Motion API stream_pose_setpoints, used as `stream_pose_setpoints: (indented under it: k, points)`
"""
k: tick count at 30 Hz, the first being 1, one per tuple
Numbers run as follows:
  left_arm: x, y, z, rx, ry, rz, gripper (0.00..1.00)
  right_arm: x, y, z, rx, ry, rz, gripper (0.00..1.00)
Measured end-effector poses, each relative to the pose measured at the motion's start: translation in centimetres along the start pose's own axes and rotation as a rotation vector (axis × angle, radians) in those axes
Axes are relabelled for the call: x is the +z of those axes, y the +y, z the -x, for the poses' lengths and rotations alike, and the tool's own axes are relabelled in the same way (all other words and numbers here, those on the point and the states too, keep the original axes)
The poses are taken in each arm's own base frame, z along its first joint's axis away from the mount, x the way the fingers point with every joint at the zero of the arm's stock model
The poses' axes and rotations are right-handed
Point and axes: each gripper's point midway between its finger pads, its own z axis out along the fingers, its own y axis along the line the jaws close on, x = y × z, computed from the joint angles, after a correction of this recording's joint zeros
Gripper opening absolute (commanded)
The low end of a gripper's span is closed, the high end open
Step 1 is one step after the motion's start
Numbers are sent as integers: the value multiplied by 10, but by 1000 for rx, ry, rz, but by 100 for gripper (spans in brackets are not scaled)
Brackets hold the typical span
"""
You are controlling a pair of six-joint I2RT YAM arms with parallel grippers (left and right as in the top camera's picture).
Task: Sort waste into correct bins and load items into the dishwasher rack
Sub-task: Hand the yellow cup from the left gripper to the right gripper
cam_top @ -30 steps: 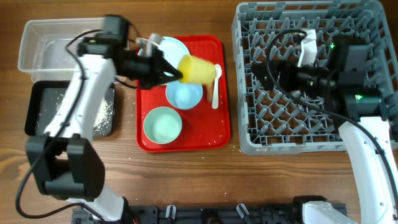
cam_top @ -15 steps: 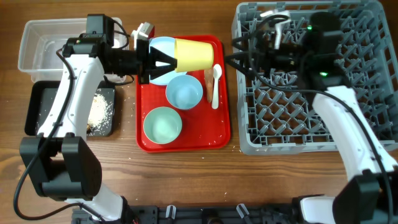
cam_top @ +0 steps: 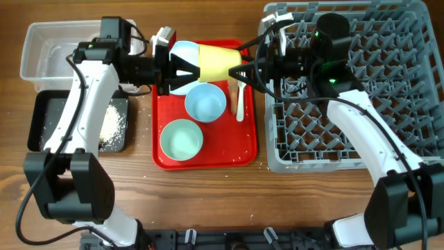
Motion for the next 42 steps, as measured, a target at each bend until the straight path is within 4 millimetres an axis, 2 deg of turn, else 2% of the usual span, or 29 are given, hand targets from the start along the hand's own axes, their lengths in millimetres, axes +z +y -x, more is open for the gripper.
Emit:
stream_pose_setpoints:
  k: [7, 20, 26, 37, 39, 42]
  points:
    - [5, -1, -3, 0, 14, 0, 4, 0, 6, 7, -62, -13, 31, 79]
    - [5, -3, -4, 0, 19, -14, 4, 0, 15, 2, -62, 14, 83, 80]
    - [5, -5, -4, 0, 22, -24, 4, 11, 20, -3, -64, 32, 109, 75]
    - [5, -5, -4, 0, 22, -24, 4, 14, 19, -5, -69, 33, 113, 51]
    - [5, -5, -4, 0, 22, -24, 8, 14, 19, -5, -71, 33, 113, 45]
    - [5, -5, -4, 0, 23, -27, 18, 14, 19, -4, -78, 32, 115, 40]
